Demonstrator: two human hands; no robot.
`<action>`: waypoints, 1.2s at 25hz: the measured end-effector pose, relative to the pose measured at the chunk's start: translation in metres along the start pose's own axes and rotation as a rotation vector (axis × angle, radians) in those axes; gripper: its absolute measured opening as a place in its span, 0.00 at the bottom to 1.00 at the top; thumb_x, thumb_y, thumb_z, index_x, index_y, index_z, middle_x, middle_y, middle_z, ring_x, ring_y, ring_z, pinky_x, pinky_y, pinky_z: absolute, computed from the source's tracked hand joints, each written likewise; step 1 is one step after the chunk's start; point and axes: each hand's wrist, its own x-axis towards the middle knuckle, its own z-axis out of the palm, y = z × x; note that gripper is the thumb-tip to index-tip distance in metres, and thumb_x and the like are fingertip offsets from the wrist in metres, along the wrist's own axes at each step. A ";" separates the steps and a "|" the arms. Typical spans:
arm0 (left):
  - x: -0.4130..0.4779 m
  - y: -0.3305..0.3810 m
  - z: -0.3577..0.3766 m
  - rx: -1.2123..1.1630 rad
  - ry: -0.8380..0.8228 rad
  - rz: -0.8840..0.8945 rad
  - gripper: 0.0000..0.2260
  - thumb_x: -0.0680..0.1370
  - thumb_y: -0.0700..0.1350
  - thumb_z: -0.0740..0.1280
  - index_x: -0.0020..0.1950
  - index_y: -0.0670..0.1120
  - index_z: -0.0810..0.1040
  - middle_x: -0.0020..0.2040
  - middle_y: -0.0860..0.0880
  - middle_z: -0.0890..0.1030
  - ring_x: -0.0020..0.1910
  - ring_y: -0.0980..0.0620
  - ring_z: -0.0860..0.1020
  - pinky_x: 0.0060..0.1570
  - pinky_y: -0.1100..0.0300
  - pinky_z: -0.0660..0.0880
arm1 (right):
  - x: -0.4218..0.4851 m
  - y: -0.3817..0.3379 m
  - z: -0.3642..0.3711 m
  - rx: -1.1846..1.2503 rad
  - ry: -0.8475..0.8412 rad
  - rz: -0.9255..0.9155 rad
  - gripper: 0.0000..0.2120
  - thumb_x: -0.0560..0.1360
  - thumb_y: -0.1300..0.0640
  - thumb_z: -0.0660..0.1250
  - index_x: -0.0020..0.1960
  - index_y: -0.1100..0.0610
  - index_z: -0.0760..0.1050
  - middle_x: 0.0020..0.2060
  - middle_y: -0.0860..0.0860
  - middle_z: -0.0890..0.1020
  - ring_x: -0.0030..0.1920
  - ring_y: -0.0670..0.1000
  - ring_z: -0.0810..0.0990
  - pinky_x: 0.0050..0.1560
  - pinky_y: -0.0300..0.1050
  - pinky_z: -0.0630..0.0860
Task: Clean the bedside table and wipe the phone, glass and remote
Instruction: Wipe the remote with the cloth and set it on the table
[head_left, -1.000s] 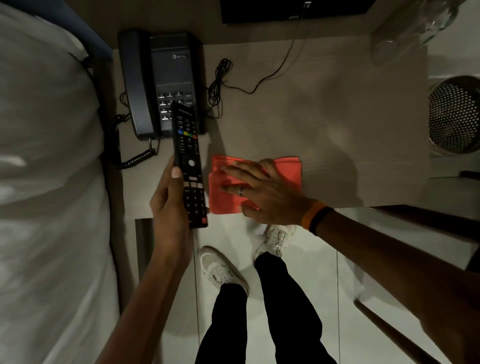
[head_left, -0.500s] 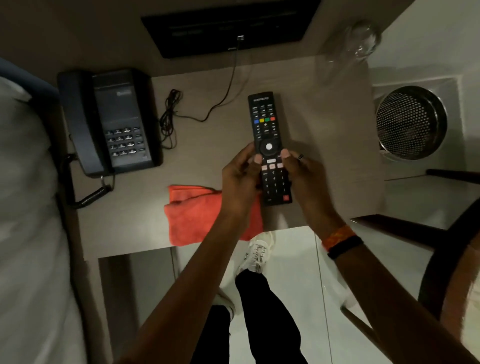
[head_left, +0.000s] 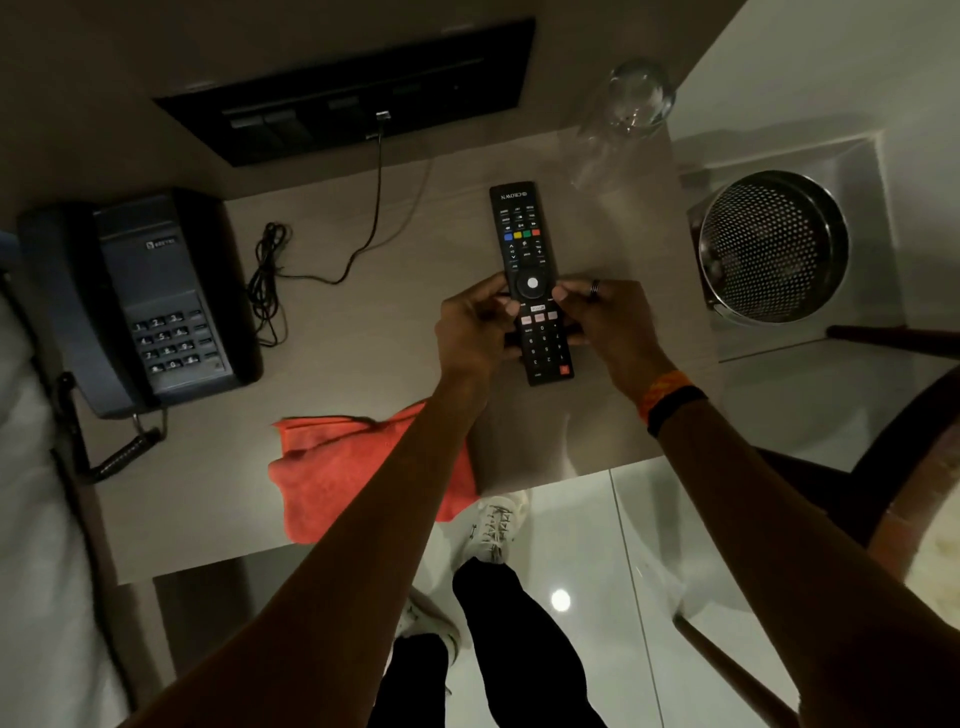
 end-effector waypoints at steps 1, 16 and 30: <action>0.001 -0.002 0.002 0.029 0.018 0.008 0.16 0.80 0.33 0.67 0.66 0.44 0.80 0.54 0.41 0.86 0.53 0.43 0.86 0.48 0.43 0.84 | 0.002 0.002 -0.001 -0.006 0.013 -0.005 0.12 0.81 0.61 0.67 0.63 0.63 0.80 0.47 0.52 0.84 0.43 0.44 0.82 0.35 0.30 0.81; -0.062 -0.015 -0.128 0.623 0.151 0.347 0.11 0.78 0.42 0.72 0.60 0.44 0.84 0.53 0.48 0.86 0.50 0.50 0.83 0.53 0.49 0.81 | -0.055 0.021 0.026 -0.231 0.455 -0.396 0.06 0.80 0.60 0.68 0.53 0.60 0.83 0.48 0.57 0.86 0.43 0.48 0.83 0.46 0.32 0.78; -0.102 -0.083 -0.211 1.050 -0.230 0.477 0.26 0.75 0.61 0.62 0.70 0.50 0.77 0.60 0.50 0.84 0.58 0.47 0.82 0.58 0.53 0.78 | -0.140 0.079 0.135 -0.647 -0.179 -0.408 0.23 0.68 0.54 0.66 0.60 0.62 0.80 0.61 0.60 0.78 0.64 0.62 0.75 0.65 0.51 0.72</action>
